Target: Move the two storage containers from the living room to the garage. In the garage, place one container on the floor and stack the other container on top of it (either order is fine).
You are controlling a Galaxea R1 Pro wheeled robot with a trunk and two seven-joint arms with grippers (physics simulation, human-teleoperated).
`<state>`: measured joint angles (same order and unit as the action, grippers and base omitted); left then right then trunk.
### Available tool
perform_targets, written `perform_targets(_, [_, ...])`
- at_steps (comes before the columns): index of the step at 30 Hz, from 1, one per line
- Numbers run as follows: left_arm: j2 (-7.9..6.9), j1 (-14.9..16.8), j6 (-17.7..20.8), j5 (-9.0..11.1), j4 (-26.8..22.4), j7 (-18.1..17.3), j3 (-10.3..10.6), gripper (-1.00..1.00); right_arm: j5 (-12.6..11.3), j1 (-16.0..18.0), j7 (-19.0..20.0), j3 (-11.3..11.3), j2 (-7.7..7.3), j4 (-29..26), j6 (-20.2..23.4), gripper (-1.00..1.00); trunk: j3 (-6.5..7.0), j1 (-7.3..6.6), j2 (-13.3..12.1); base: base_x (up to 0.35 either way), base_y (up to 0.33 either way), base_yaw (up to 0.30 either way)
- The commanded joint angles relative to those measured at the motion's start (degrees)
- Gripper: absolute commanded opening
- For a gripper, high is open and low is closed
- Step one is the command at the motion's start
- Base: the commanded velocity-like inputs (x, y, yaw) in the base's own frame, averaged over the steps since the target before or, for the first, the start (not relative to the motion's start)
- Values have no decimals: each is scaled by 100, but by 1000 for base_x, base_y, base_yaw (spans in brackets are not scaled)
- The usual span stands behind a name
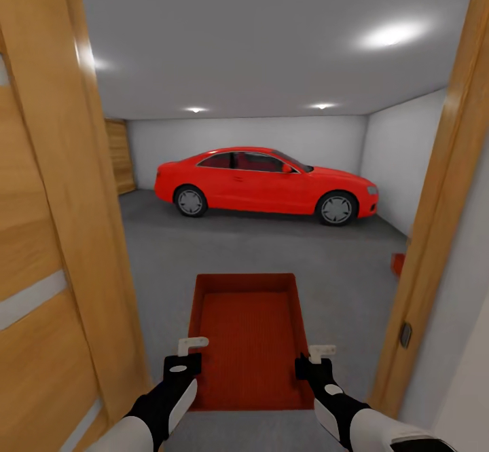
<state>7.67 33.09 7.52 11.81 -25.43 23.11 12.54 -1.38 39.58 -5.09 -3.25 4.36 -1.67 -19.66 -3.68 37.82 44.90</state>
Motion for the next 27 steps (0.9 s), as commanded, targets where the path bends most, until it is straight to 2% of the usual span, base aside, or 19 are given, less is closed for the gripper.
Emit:
perform_targets(1, [-2, 4, 30, -12, -93, 45, 3, -100, -11, 5, 8, 62, 4, 18, -11, -100, -10, 4, 8, 286, 210, -288])
perform_targets(8, [-2, 4, 30, -12, -100, 45, 3, -100, -11, 5, 8, 62, 4, 18, -11, -100, -10, 4, 8, 176, 99, -211])
perform_targets(19, [0, 4, 30, -15, -103, 50, 3, -100, -11, 6, 8, 62, 4, 18, -6, -100, -10, 4, 8, 11, 2, -9])
perform_targets(27, [-2, 4, 30, -21, -94, 50, 3, -100, -11, 5, 8, 62, 4, 18, -3, -100, -10, 4, 8, 244, 0, 0])
